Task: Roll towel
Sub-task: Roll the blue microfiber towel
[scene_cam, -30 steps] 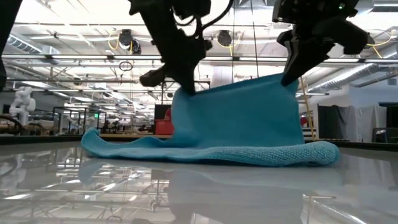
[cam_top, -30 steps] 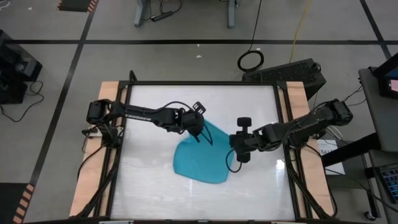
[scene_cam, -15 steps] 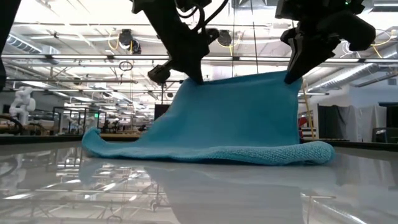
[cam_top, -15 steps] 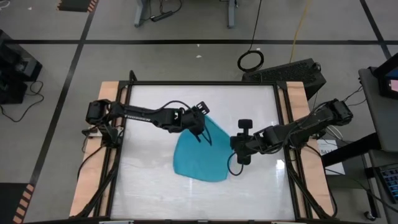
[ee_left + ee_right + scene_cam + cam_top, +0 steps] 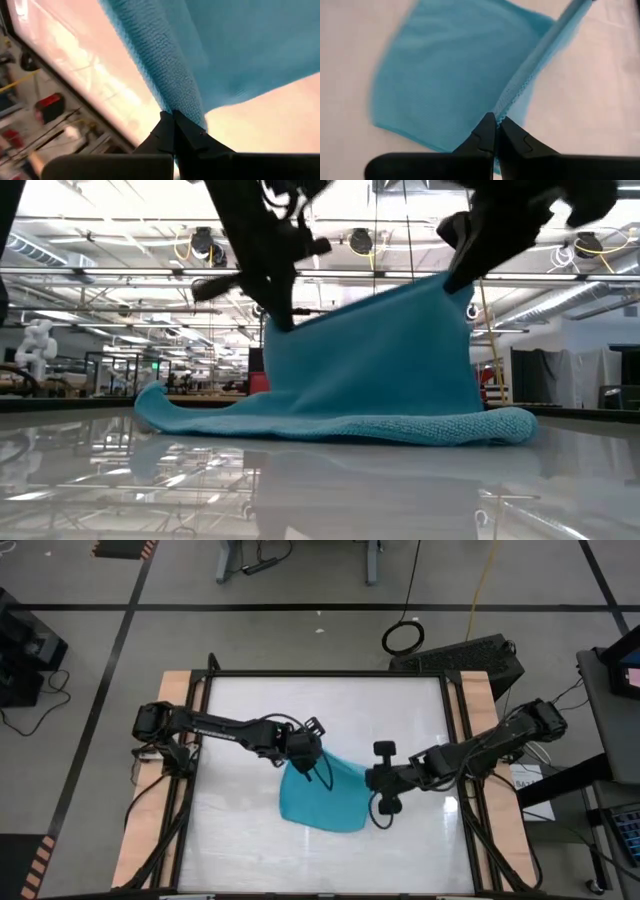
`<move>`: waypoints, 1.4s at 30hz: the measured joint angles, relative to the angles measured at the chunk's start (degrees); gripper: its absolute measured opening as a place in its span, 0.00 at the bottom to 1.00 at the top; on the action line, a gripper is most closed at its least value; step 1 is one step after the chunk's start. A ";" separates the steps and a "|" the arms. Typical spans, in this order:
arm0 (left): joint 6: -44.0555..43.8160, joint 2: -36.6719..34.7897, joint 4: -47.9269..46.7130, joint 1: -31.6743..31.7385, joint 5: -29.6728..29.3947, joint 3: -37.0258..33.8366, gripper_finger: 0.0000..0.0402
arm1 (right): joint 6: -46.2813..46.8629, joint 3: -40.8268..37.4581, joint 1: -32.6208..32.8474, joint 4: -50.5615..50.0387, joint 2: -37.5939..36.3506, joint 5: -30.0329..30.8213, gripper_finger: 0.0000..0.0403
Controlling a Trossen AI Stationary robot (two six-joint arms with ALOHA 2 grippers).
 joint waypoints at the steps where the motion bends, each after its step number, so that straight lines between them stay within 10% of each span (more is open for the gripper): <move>1: -1.98 -0.49 -0.71 -0.84 1.43 0.02 0.00 | 0.00 0.00 0.68 1.27 0.00 -0.86 0.00; 30: -36.41 -0.38 3.97 -22.80 14.00 -4.72 0.00 | 9.85 0.00 11.05 12.21 16.06 -10.03 0.01; 42: -42.06 7.54 4.53 -23.58 17.18 -5.95 0.13 | 13.32 0.00 12.60 12.43 16.06 -9.49 0.33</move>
